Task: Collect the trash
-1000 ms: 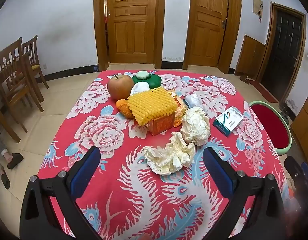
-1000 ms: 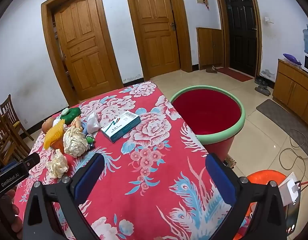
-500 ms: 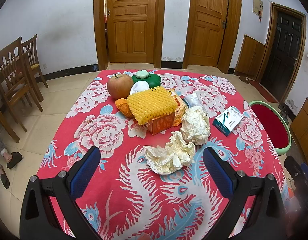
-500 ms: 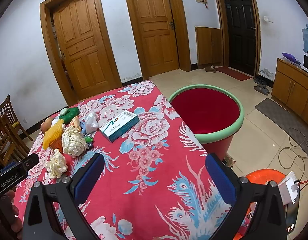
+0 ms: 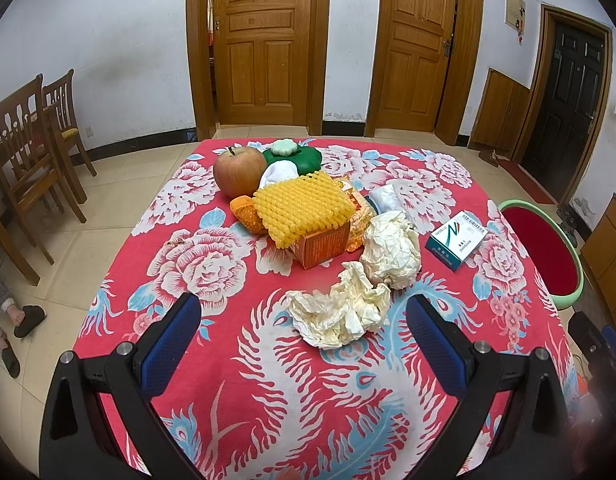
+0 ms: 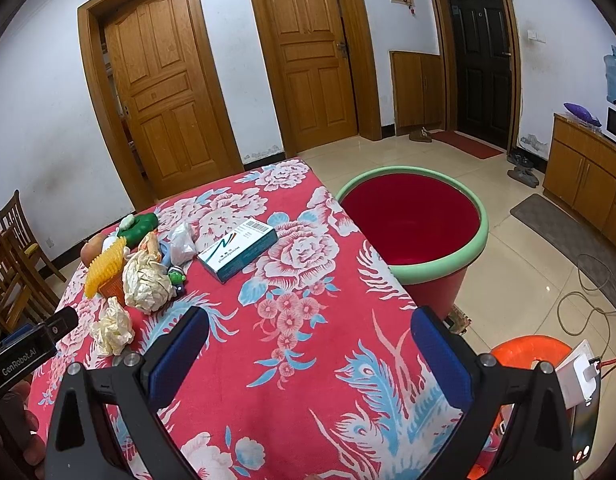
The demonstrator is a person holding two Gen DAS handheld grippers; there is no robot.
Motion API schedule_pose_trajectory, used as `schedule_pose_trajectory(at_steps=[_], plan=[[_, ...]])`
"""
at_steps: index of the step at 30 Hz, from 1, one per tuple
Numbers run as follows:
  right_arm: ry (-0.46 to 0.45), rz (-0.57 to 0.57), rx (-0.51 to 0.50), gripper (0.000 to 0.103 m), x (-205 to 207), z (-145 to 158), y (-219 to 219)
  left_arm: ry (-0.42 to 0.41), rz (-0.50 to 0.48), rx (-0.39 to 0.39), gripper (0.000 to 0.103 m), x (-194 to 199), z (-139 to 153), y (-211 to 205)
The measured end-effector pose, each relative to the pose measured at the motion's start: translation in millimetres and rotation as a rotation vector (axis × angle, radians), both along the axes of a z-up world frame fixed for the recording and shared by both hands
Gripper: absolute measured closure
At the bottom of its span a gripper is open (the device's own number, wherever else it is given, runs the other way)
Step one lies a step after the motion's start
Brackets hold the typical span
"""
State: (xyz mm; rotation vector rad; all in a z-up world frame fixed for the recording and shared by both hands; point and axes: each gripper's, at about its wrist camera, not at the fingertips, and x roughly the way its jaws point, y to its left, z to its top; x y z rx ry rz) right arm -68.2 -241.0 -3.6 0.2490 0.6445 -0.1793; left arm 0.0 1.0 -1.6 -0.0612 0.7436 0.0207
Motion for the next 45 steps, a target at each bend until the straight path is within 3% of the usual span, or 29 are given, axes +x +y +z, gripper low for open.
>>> schedule_pose_trajectory(at_steps=[39, 45], plan=[[0.012, -0.005, 0.011, 0.0, 0.4, -4.4, -1.6, 0.006, 0.001, 0.001, 0.002, -1.5, 5.2, 2.2], [0.026, -0.012, 0.004, 0.0, 2.5, -9.6, -2.3, 0.016, -0.001, -0.002, 0.002, -1.2, -9.5, 4.0]])
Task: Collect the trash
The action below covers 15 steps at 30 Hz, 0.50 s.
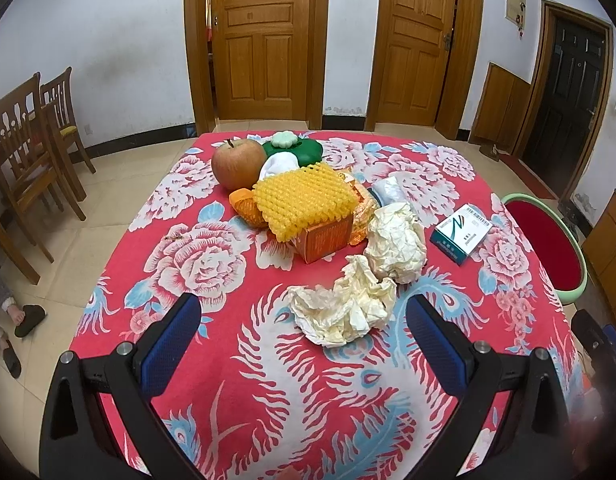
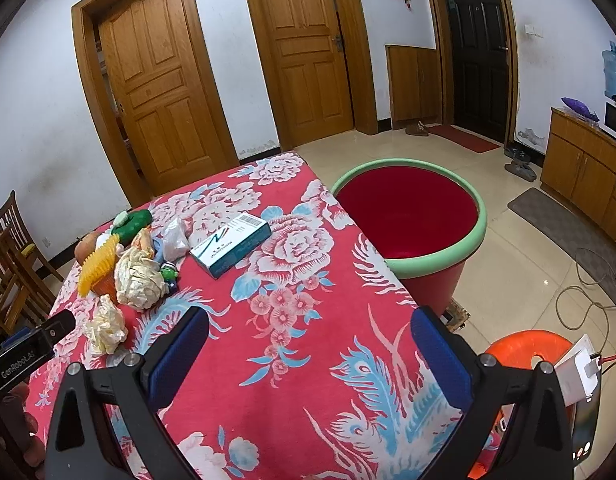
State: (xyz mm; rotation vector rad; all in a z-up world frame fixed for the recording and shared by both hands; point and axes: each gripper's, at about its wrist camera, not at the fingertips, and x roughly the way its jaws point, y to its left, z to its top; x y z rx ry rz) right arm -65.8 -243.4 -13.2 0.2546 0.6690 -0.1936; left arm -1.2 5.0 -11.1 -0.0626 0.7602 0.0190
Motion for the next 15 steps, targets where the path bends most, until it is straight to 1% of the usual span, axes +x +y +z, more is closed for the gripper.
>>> schedule_pose_trajectory(at_steps=[5, 7, 10, 12, 15], plan=[[0.022, -0.001, 0.005, 0.0, 5.8, -6.4, -1.7, 0.024, 0.0, -0.011, 0.002, 7.7, -9.1, 2.5], [0.027, 0.001, 0.012, 0.0, 7.0, -9.0, -2.9, 0.039, -0.005, -0.024, 0.005, 11.2, -13.8, 3.2], [0.032, 0.019, 0.033, 0.0, 10.5, -14.0, -4.8, 0.064, -0.015, -0.027, 0.006, 16.7, -22.0, 1.2], [0.043, 0.016, 0.033, 0.0, 13.7, -16.7, -5.6, 0.077, -0.024, -0.03, 0.007, 19.4, -25.9, -0.9], [0.048, 0.021, 0.029, 0.0, 16.2, -19.5, -5.3, 0.1, -0.05, -0.04, 0.012, 23.8, -32.1, -4.6]])
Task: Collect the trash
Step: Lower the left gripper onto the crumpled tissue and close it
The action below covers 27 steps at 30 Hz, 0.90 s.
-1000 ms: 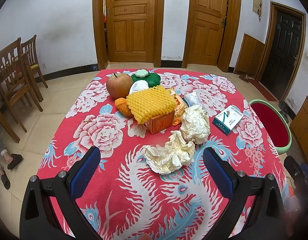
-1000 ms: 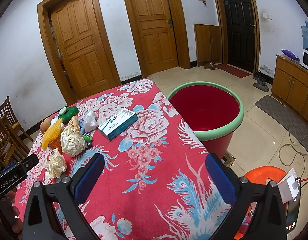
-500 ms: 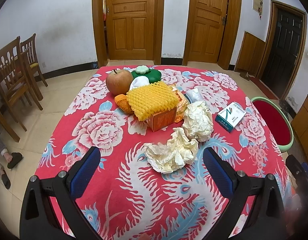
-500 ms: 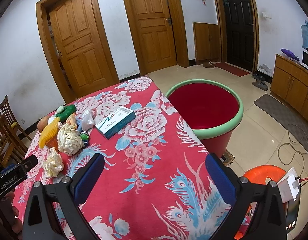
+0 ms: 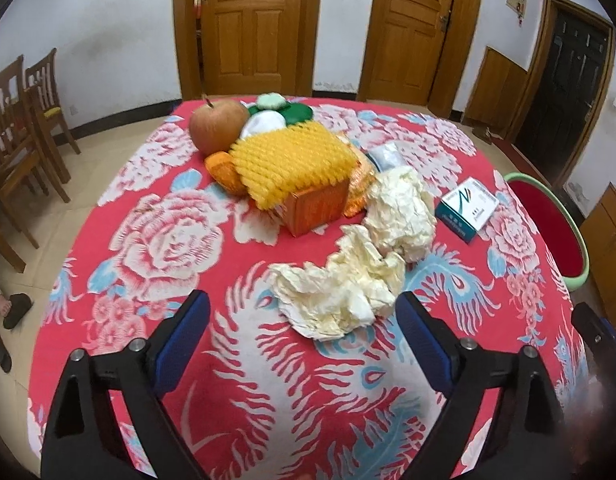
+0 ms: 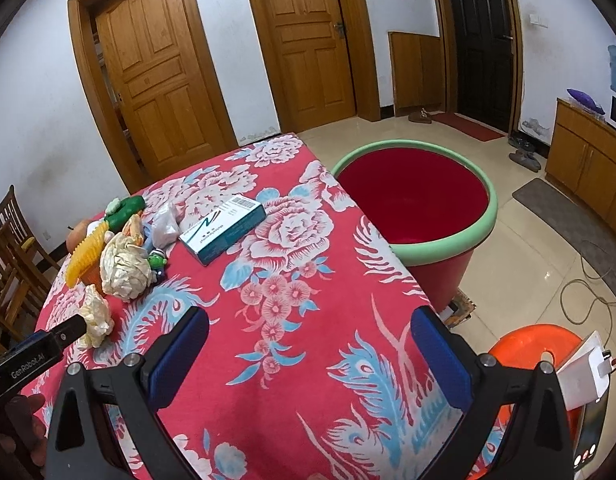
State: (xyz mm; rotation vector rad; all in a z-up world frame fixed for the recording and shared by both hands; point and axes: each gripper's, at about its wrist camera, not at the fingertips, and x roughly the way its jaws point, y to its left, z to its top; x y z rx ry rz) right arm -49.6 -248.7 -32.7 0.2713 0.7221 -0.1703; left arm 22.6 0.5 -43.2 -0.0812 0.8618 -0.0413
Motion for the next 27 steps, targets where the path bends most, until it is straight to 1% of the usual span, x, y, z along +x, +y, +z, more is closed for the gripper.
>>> schedule_pose_trajectory(at_steps=[2, 5, 6, 7, 8, 10, 12, 13, 16, 18, 21, 27], plan=[[0.002, 0.009, 0.01, 0.0, 1.8, -1.3, -0.7, 0.013, -0.021, -0.009, 0.015, 2.3, -3.0, -2.8], [0.002, 0.015, 0.027, 0.0, 2.7, -2.4, -2.0, 0.028, -0.055, -0.009, 0.027, 4.9, -7.4, -8.5], [0.002, 0.015, 0.029, 0.0, 2.9, -2.6, -2.4, 0.035, -0.063, -0.008, 0.034, 6.0, -9.2, -10.1], [0.002, 0.014, 0.03, 0.0, 3.1, -2.9, -2.7, 0.046, -0.07, -0.007, 0.044, 7.0, -11.4, -11.3], [0.003, 0.015, 0.029, 0.0, 3.3, -2.6, -2.6, 0.059, -0.079, -0.007, 0.048, 8.5, -14.2, -12.5], [0.001, 0.02, 0.031, 0.0, 3.3, -2.4, -2.8, 0.071, -0.089, -0.019, 0.066, 8.9, -17.0, -12.1], [0.001, 0.026, 0.028, 0.0, 4.4, -0.6, -2.1, 0.064, -0.092, -0.033, 0.071, 7.9, -15.2, -9.1], [0.001, 0.029, 0.024, 0.0, 5.2, 0.8, -1.5, 0.058, -0.092, -0.042, 0.076, 7.5, -12.8, -6.5], [0.003, 0.059, -0.002, 0.0, 10.2, 7.0, 3.4, 0.039, -0.078, -0.065, 0.077, 7.1, -4.6, 2.4], [0.009, 0.086, -0.02, 0.0, 14.6, 11.7, 8.8, 0.023, -0.068, -0.066, 0.077, 6.2, 2.5, 9.9], [0.014, 0.127, -0.027, 0.0, 20.8, 19.0, 18.8, -0.011, -0.054, -0.045, 0.077, 7.2, 14.6, 20.1], [0.063, 0.217, -0.003, 0.0, 40.3, 28.5, 49.0, -0.053, -0.029, -0.017, 0.077, 18.4, 31.8, 47.0]])
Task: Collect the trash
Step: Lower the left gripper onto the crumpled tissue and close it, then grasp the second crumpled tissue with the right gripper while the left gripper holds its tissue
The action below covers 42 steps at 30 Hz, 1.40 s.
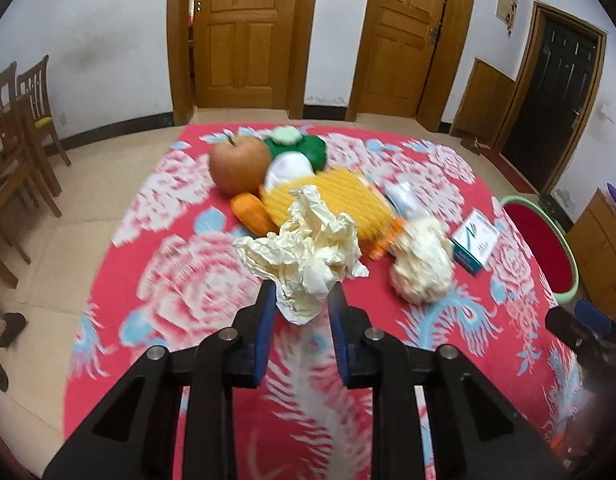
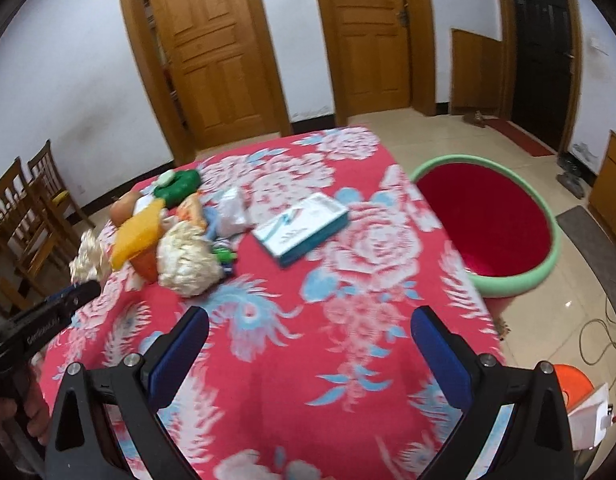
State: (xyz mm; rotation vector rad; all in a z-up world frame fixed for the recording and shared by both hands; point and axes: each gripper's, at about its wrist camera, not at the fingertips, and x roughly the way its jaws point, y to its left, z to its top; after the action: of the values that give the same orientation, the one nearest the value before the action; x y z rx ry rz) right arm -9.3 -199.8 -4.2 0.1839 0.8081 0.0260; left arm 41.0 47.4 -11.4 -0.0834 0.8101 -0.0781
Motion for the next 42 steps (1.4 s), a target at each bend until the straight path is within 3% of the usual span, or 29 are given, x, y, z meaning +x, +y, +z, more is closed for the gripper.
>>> schedule_pose_trajectory(at_steps=[11, 17, 29, 33, 42], plan=[[0.058, 0.046, -0.094, 0.0, 40.7, -1.3, 57.3, -0.04, -0.036, -0.021, 0.077, 18.5, 3.5, 24.6], [0.069, 0.034, -0.067, 0.0, 56.3, -8.5, 76.0, -0.005, -0.045, -0.062, 0.077, 28.0, -9.2, 34.7], [0.113, 0.113, 0.004, 0.038, 78.2, -27.9, 102.2, -0.003, -0.047, -0.105, 0.077, 24.0, -14.1, 42.4], [0.107, 0.165, 0.016, 0.057, 79.7, -30.4, 110.3, -0.009, -0.017, -0.104, 0.077, 16.3, -11.1, 46.8], [0.052, 0.169, 0.047, 0.061, 60.6, -16.3, 99.7, -0.004, 0.013, -0.111, 0.077, 2.2, -3.4, 46.1]])
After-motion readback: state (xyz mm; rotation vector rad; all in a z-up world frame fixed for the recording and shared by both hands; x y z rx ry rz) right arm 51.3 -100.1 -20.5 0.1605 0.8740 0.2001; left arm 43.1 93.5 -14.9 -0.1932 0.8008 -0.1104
